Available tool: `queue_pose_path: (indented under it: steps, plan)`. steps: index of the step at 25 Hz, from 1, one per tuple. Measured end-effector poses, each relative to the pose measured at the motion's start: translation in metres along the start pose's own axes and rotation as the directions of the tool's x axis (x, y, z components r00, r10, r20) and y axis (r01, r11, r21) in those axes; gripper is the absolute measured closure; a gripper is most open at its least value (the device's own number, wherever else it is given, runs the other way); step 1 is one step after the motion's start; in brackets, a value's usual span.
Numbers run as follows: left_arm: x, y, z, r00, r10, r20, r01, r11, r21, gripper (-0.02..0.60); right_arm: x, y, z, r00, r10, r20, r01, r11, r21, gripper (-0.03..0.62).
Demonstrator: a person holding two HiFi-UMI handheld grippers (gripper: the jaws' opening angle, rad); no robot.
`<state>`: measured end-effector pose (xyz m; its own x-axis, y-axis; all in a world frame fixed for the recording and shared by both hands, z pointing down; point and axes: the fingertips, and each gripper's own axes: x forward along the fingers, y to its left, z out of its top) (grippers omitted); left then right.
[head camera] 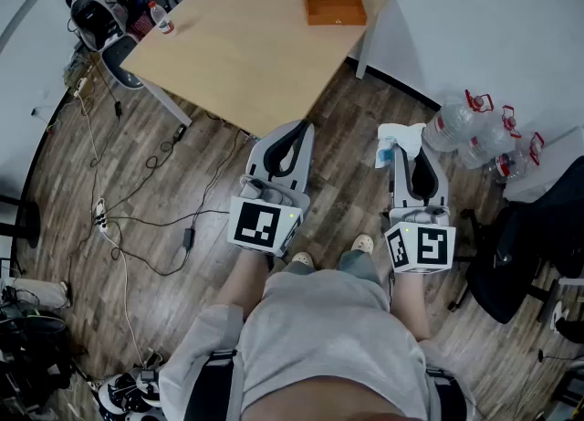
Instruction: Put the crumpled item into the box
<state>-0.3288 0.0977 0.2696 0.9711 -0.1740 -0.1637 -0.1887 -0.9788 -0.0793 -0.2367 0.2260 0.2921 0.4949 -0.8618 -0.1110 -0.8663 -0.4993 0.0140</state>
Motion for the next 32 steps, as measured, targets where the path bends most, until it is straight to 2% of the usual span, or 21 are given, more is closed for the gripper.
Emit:
queue_pose_path:
  steps: [10,18,29,32]
  plan:
    - [0.006,-0.001,0.003,1.000,0.012,0.014,-0.012,1.000,-0.010,0.569,0.006,-0.002,0.007,1.000,0.023,0.016,-0.023,1.000,-0.019,0.484]
    - [0.028,-0.007,0.003,0.999,0.033,0.019,-0.033,0.999,-0.007,0.568,0.018,-0.021,0.007,0.998,0.052,0.017,-0.052,0.998,-0.023,0.484]
    - [0.079,-0.031,-0.002,0.995,0.090,0.032,-0.090,0.996,-0.006,0.568,0.040,-0.084,0.005,0.996,0.085,0.038,-0.085,0.996,0.010,0.484]
    - [0.095,-0.042,-0.004,0.993,0.113,0.038,-0.113,0.994,-0.007,0.569,0.046,-0.104,0.003,0.993,0.115,0.038,-0.116,0.993,0.010,0.484]
